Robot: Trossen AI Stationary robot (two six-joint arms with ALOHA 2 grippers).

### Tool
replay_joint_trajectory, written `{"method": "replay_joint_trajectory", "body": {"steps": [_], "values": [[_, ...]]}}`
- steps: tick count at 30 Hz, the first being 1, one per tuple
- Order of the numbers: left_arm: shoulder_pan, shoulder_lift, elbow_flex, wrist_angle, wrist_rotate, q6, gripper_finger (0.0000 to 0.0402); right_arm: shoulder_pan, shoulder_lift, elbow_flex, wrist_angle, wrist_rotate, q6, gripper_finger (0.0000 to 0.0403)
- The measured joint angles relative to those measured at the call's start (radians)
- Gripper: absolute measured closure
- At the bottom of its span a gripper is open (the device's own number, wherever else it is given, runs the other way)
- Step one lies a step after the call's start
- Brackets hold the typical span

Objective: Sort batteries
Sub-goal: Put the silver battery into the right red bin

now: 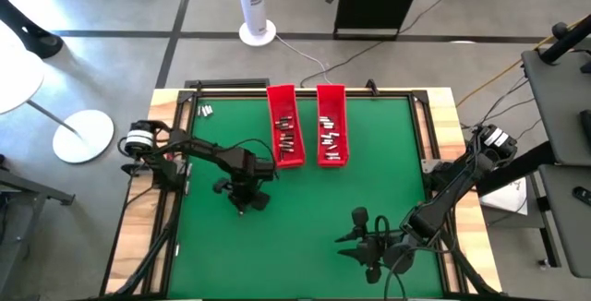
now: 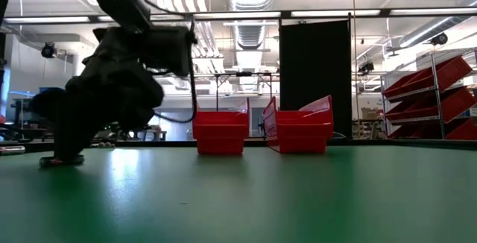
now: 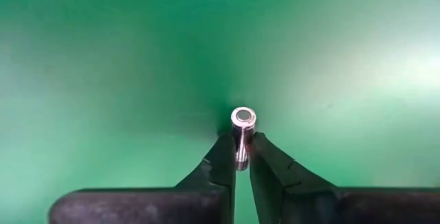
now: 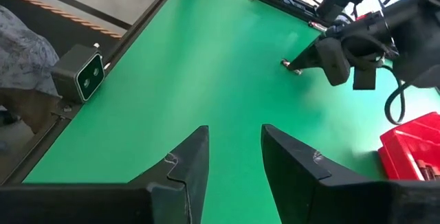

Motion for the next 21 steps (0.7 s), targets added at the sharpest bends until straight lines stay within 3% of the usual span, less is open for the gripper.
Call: {"method": "replay_joint_trajectory", "body": {"steps": [5,13,17,21], "values": [[-0.063,0.0,0.036,0.018,-0.064,-0.157,0.0394,0.0,0.0,0.0,-0.005,0.0,0.003,0.0285],[-0.163,0.0,0.044,0.036,-0.093,-0.277,0.0394,0.0,0.0,0.0,-0.014,0.007,0.032,0.0277],[-0.214,-0.002,0.044,0.148,-0.138,-0.317,0.0394,-0.007,0.0,-0.001,-0.055,0.101,0.082,0.0269],[-0.233,-0.002,0.044,0.287,-0.236,-0.319,0.0395,-0.026,0.0,-0.005,-0.089,0.107,0.106,0.026]]}}
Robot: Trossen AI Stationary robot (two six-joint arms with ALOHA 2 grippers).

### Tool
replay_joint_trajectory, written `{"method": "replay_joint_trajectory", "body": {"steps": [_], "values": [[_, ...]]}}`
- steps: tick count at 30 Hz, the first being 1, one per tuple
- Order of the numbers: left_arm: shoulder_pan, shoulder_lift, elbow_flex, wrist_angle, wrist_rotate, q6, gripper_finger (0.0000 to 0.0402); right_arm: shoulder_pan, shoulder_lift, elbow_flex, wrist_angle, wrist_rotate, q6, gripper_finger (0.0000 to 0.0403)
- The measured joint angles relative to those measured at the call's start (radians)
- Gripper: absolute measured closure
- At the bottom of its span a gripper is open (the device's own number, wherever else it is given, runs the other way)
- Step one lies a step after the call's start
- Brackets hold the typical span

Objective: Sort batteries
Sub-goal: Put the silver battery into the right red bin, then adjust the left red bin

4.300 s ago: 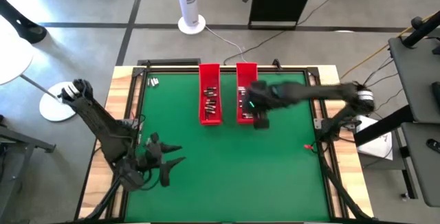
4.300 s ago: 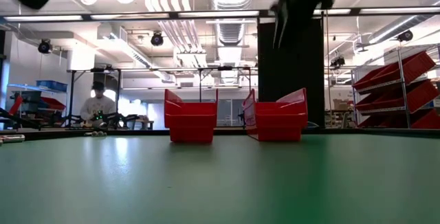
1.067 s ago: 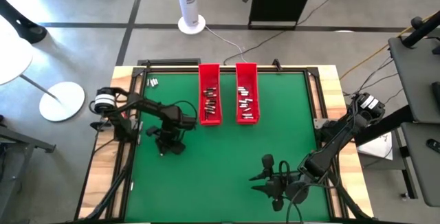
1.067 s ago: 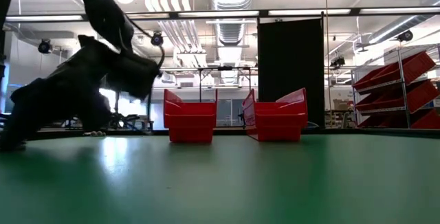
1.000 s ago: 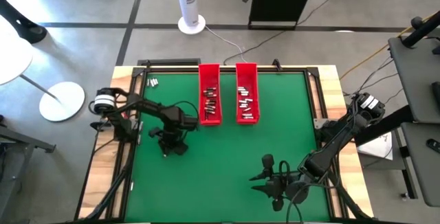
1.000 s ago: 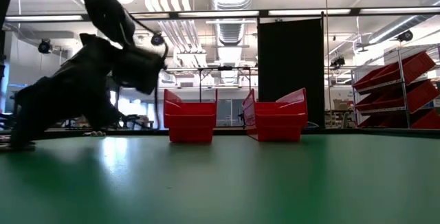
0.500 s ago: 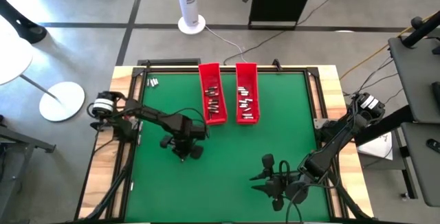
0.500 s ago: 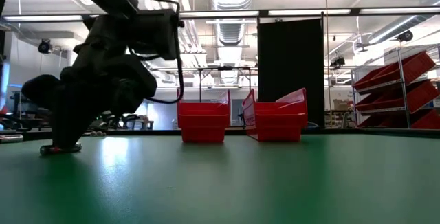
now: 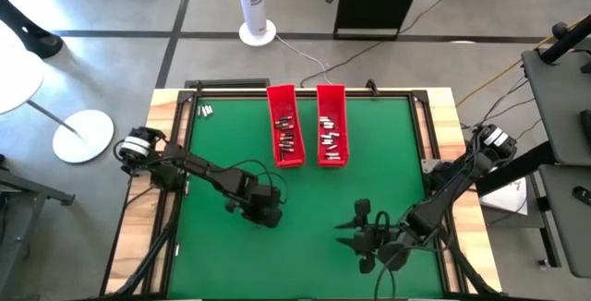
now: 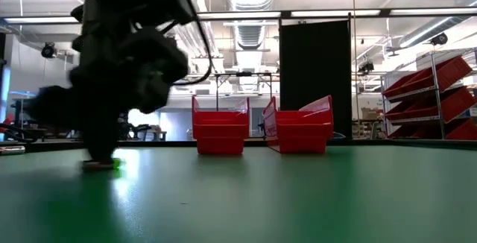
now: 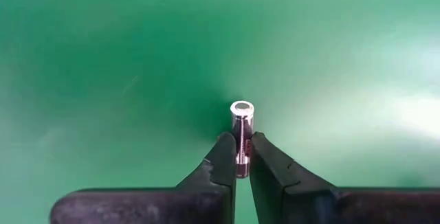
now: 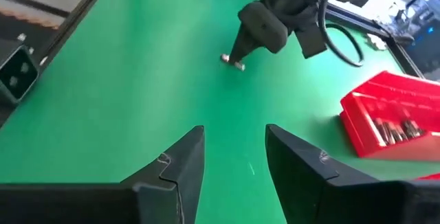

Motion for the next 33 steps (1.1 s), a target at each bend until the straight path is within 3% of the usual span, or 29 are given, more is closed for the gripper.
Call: {"method": "replay_joint_trajectory", "body": {"steps": [6,13,20,25,33], "values": [[0.001,0.002,0.0,0.127,-0.135,0.061,0.0398,-0.082,0.0,0.007,-0.021,-0.003,0.055,0.0244],[0.009,0.005,-0.002,0.179,-0.168,0.112,0.0399,-0.312,0.0,0.084,-0.214,-0.089,-0.026,0.0223],[0.007,0.005,-0.003,0.235,-0.267,0.19,0.0398,-0.512,0.0,0.142,-0.193,-0.082,-0.235,0.0222],[0.007,0.005,-0.003,0.256,-0.284,0.233,0.0389,-0.63,0.015,0.14,-0.129,-0.079,-0.317,0.0227],[0.002,-0.011,-0.003,0.251,-0.293,0.367,0.0354,-0.692,0.158,0.166,-0.064,-0.082,-0.373,0.0214]]}}
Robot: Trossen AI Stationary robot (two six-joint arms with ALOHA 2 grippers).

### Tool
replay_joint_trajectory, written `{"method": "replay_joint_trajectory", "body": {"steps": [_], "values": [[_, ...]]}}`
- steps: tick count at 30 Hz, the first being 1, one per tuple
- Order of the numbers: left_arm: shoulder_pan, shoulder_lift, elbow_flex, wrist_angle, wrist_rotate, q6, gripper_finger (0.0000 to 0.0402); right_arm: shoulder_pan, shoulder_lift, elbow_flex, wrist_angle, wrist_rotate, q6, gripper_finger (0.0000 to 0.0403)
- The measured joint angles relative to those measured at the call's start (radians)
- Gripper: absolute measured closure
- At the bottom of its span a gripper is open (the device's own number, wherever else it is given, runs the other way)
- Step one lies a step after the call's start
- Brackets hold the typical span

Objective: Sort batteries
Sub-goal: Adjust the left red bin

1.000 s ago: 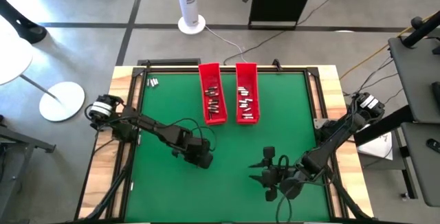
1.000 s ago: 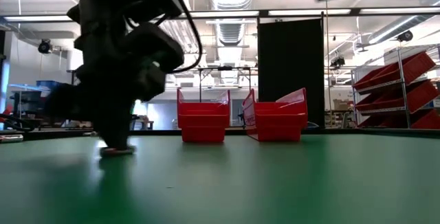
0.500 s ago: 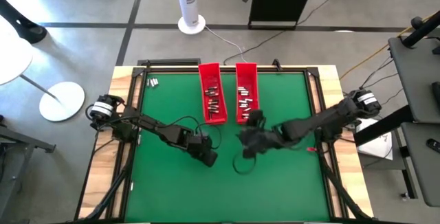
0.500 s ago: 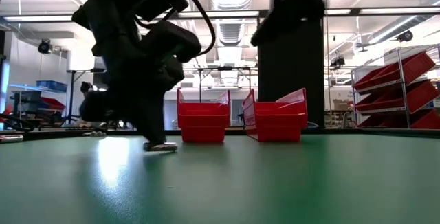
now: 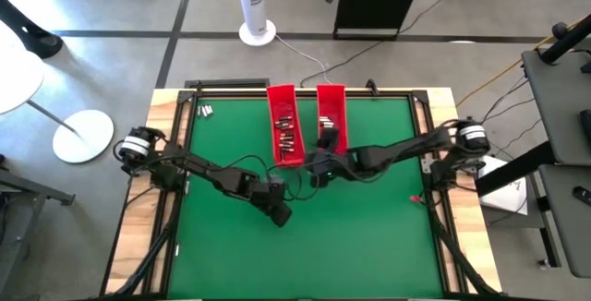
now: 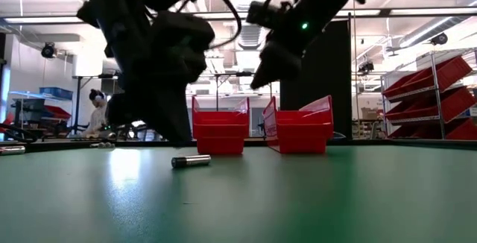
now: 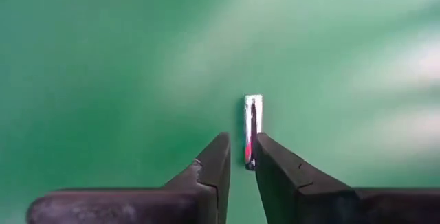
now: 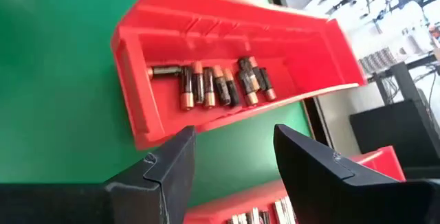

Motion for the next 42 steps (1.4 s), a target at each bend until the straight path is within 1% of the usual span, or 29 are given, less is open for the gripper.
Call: {"method": "replay_joint_trajectory", "body": {"steps": [2,5,8,11,13,16,18,19,21,22,24,25,27,29,38,40,42], "values": [[-0.012,-0.029,0.0,-0.016,-0.045,0.041,0.0346,-0.009,0.041,0.031,-0.023,0.0,0.0,0.0213],[-0.046,-0.093,0.0,-0.083,-0.156,0.09,0.0337,-0.03,0.094,0.09,-0.072,0.0,0.0,0.0213],[-0.097,-0.179,-0.017,-0.122,-0.311,0.117,0.0331,-0.044,0.135,0.141,-0.121,0.004,0.0,0.0215],[-0.158,-0.268,-0.062,-0.098,-0.49,0.132,0.0329,-0.048,0.166,0.181,-0.161,0.0,0.0,0.0215],[-0.203,-0.329,-0.113,-0.029,-0.638,0.139,0.0329,-0.048,0.172,0.196,-0.165,-0.014,0.0,0.0213],[-0.267,-0.417,-0.211,0.132,-0.838,0.188,0.0329,-0.047,0.171,0.217,-0.132,-0.072,0.011,0.0213],[-0.303,-0.467,-0.278,0.257,-0.943,0.242,0.0329,-0.054,0.171,0.232,-0.126,-0.122,0.026,0.0215],[-0.315,-0.489,-0.306,0.323,-0.978,0.28,0.0329,-0.057,0.171,0.242,-0.127,-0.15,0.027,0.0215],[-0.334,-0.528,-0.358,0.432,-1.008,0.331,0.0329,-0.059,0.17,0.268,-0.154,-0.156,0.014,0.0216],[-0.34,-0.54,-0.38,0.48,-1.009,0.346,0.0329,-0.059,0.165,0.285,-0.187,-0.131,-0.005,0.0215],[-0.354,-0.547,-0.413,0.548,-1.009,0.374,0.0329,-0.066,0.16,0.325,-0.273,-0.042,-0.035,0.0214],[-0.36,-0.547,-0.427,0.571,-1.008,0.388,0.0329,-0.076,0.16,0.345,-0.316,-0.011,-0.044,0.0213],[-0.368,-0.541,-0.443,0.591,-1.009,0.397,0.0329,-0.098,0.164,0.371,-0.393,-0.003,-0.037,0.0213],[-0.369,-0.537,-0.454,0.586,-1.006,0.404,0.0329,-0.115,0.179,0.373,-0.432,0.0,-0.027,0.0214],[-0.373,-0.537,-0.412,0.586,-0.993,0.47,0.0329,-0.13,0.243,0.363,-0.436,-0.04,0.016,0.0209],[-0.373,-0.533,-0.4,0.587,-0.974,0.489,0.0328,-0.124,0.242,0.363,-0.421,-0.069,0.029,0.0207],[-0.375,-0.531,-0.391,0.586,-0.974,0.498,0.0328,-0.12,0.232,0.364,-0.404,-0.127,0.045,0.0207]]}}
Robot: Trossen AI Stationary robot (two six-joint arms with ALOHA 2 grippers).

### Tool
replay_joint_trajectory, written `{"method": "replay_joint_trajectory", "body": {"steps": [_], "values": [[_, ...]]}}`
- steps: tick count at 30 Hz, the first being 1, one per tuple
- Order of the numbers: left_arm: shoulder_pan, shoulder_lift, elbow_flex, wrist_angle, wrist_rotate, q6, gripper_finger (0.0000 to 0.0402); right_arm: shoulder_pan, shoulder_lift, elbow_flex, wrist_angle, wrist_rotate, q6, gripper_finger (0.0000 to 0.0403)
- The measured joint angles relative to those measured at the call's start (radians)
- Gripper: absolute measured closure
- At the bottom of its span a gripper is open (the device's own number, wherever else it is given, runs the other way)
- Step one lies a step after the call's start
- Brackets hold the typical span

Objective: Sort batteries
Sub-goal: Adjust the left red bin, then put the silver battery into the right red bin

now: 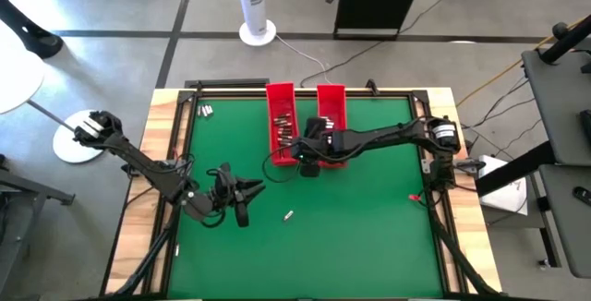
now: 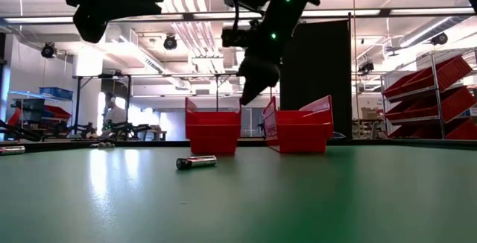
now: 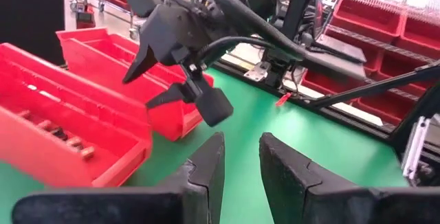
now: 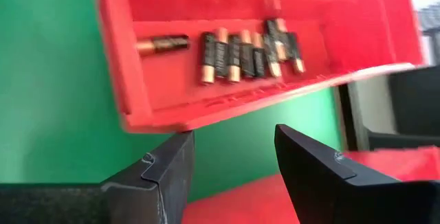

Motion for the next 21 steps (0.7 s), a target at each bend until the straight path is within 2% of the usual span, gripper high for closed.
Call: {"method": "replay_joint_trajectory", "body": {"steps": [3,8,17,19,21], "values": [[0.0,0.0,0.01,0.0,0.0,0.015,0.0328,0.003,-0.002,0.0,0.023,-0.059,0.009,0.0209],[-0.007,0.0,0.015,0.0,-0.006,0.045,0.0328,0.009,-0.012,0.0,0.038,-0.069,0.008,0.0205],[-0.021,0.0,0.014,0.0,-0.008,0.052,0.0328,0.036,-0.052,0.0,0.112,-0.193,0.028,0.0204],[-0.029,-0.002,0.014,0.0,-0.008,0.054,0.0328,0.071,-0.075,0.0,0.11,-0.239,0.026,0.0204],[-0.033,-0.008,0.014,0.002,-0.008,0.07,0.0328,0.121,-0.089,-0.003,0.129,-0.333,0.013,0.0206]]}}
